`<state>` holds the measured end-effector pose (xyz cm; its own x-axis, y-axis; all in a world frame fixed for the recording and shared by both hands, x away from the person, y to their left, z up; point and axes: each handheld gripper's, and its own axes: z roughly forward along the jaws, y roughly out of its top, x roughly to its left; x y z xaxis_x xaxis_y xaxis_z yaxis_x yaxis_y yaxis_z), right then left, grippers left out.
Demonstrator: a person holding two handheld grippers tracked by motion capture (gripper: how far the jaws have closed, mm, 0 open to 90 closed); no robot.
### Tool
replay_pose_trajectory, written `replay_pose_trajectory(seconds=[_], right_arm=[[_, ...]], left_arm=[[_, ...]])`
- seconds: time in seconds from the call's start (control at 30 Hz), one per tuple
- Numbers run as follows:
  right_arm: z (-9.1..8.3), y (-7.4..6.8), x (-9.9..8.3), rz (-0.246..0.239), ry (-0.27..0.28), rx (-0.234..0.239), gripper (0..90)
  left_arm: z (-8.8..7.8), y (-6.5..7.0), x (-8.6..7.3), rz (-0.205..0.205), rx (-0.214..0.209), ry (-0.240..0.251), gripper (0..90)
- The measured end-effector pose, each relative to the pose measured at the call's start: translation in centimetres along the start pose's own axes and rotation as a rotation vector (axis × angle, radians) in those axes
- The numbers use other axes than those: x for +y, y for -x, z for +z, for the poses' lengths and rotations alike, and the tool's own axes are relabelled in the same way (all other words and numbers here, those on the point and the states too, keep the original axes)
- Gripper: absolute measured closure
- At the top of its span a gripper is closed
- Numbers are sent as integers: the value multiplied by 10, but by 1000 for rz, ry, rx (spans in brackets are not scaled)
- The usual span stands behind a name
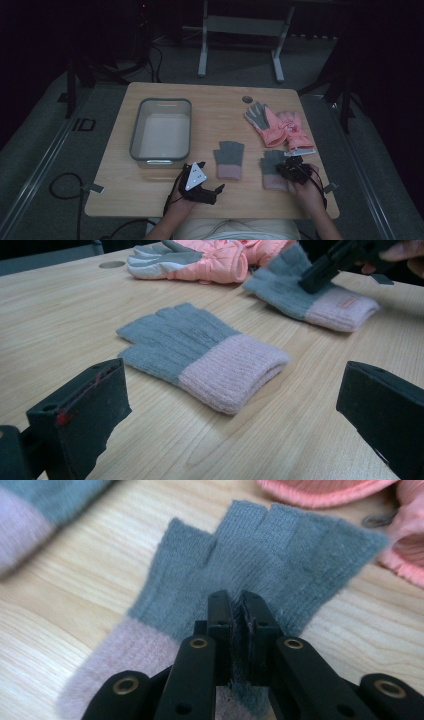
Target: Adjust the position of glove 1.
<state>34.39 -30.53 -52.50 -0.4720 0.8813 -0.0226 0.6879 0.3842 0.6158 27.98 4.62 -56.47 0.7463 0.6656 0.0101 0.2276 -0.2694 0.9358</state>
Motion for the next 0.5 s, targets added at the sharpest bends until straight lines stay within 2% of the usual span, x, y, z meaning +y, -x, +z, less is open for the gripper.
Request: replay_pose_trajectory(seconds=[0.07,0.17,0.27,0.47,0.5], right_arm=[[-8,-2,6,2,21,-5,845],[-21,-5,19,16,62,15,846],[-32,-11,34,6,95,24,847],[-43,-25,61,9,153,56,848],[-43,-29,65,-4,158,59,848]], left_arm=[[0,0,0,1,-1,0,0],[0,0,0,1,0,-2,0],[0,0,0,1,0,-1,0],[0,0,0,5,2,-1,0],[0,1,0,7,4,-3,0]])
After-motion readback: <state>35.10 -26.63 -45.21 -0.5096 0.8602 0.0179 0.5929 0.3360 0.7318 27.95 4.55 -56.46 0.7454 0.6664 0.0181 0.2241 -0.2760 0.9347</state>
